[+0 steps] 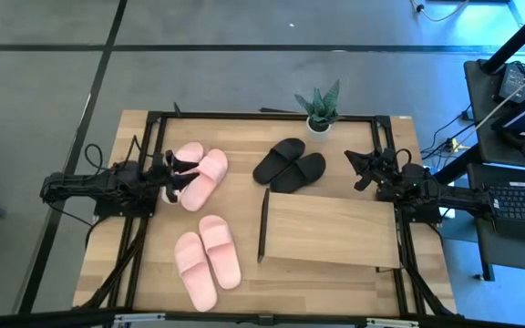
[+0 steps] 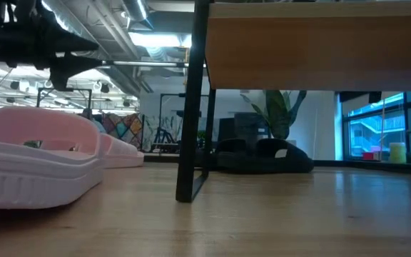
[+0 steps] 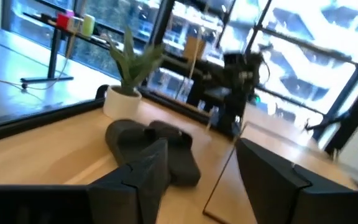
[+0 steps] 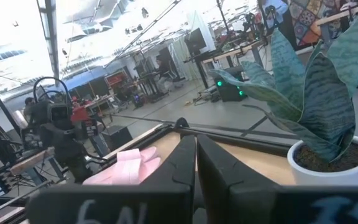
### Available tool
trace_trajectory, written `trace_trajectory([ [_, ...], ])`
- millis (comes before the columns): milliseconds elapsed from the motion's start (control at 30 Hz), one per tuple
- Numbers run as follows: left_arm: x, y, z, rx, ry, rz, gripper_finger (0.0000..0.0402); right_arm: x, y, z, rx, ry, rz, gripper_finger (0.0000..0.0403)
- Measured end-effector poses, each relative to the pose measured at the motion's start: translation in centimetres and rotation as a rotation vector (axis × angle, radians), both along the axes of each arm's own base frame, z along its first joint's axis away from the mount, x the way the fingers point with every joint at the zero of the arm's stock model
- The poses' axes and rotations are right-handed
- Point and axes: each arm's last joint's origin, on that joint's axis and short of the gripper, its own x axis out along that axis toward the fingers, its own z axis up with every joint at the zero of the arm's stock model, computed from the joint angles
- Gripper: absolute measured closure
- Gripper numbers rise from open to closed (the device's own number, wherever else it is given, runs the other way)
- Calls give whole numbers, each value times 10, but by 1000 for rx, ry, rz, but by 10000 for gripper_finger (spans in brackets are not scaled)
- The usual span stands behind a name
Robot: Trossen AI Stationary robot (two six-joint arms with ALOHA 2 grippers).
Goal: Pick and place slides into the shelf
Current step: Put the left black slipper onto the shelf
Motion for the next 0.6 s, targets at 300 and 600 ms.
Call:
trace_trajectory([
  [300, 7, 1, 12, 102, -67, 38, 219, 0, 0, 0, -12, 9, -2, 384],
  [600, 64, 11, 47, 228, 230, 34, 246, -2, -2, 0, -1, 10, -97, 384],
])
